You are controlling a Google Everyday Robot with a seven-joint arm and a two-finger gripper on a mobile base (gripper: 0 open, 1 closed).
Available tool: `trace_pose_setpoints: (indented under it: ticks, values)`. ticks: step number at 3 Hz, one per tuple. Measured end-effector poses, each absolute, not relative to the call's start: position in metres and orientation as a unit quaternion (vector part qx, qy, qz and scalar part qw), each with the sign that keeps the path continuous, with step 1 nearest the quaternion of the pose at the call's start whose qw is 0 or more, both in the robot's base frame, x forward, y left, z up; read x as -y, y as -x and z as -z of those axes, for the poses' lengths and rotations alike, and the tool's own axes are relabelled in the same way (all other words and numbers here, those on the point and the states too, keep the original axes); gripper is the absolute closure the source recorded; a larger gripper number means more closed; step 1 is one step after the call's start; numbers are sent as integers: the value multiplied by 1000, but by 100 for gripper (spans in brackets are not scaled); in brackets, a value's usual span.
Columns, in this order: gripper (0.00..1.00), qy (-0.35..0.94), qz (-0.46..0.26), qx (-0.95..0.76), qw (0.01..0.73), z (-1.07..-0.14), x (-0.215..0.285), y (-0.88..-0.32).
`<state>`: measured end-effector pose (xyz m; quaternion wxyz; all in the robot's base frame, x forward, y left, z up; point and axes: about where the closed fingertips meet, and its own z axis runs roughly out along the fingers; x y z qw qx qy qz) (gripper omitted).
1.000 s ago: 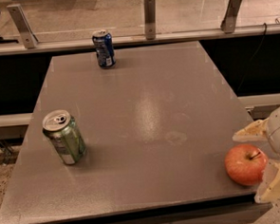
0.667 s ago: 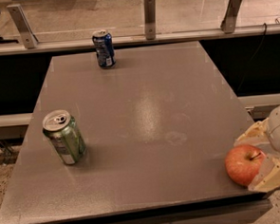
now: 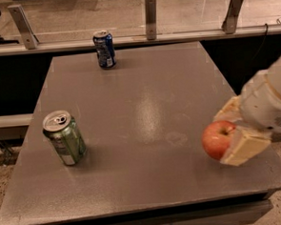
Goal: Move apple near green can
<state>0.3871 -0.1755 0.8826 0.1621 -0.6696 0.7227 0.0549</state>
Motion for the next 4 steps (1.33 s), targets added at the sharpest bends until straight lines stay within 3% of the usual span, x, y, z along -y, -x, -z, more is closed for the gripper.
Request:
trace_pose_setpoints:
  ticks: [4]
  values:
    - [100,699,-96,-686,179,-873,7,-447]
